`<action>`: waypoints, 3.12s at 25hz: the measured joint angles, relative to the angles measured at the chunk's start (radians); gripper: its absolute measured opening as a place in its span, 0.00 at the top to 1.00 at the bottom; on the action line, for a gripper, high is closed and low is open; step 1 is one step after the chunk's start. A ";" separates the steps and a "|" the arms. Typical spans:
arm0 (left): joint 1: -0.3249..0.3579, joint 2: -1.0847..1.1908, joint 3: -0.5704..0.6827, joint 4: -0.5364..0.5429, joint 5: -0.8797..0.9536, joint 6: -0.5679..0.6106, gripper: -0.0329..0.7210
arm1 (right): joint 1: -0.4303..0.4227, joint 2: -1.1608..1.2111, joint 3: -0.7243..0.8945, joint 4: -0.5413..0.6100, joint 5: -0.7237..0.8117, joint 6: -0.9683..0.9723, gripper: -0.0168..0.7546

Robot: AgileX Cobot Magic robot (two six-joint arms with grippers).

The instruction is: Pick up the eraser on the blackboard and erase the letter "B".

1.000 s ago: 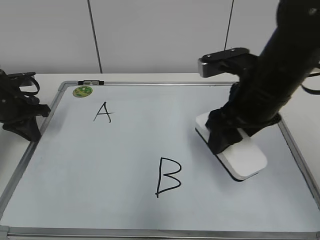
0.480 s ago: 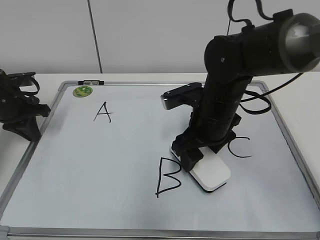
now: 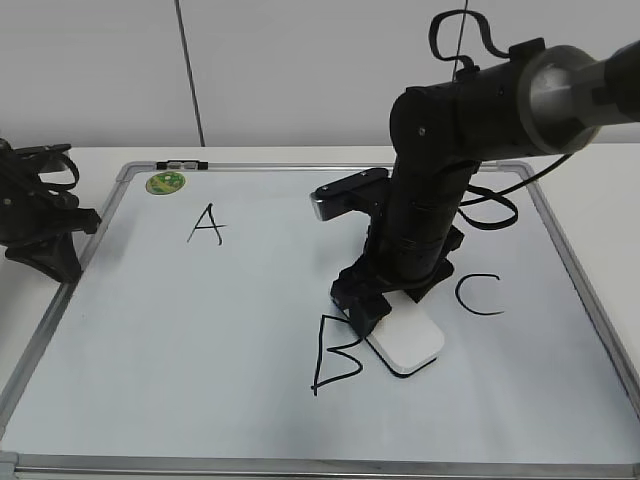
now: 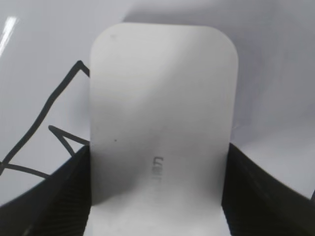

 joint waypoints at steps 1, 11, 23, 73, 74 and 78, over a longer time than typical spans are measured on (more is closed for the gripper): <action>0.000 0.000 0.000 0.000 0.000 0.000 0.94 | 0.000 0.000 0.000 0.000 -0.002 0.000 0.27; 0.000 0.000 0.000 0.000 0.000 0.000 0.94 | 0.000 0.017 -0.008 0.004 -0.001 -0.002 0.27; 0.000 0.000 0.000 0.000 0.000 0.000 0.94 | 0.075 0.023 -0.017 0.007 -0.009 -0.008 0.27; 0.000 0.000 0.000 0.000 0.000 -0.002 0.94 | 0.024 -0.016 -0.217 -0.206 0.112 0.011 0.27; 0.000 0.000 0.000 0.000 0.000 -0.002 0.94 | 0.019 -0.025 -0.224 -0.206 0.125 0.011 0.27; 0.000 0.000 0.000 0.002 0.000 -0.002 0.94 | -0.036 -0.047 -0.231 -0.200 0.173 0.011 0.27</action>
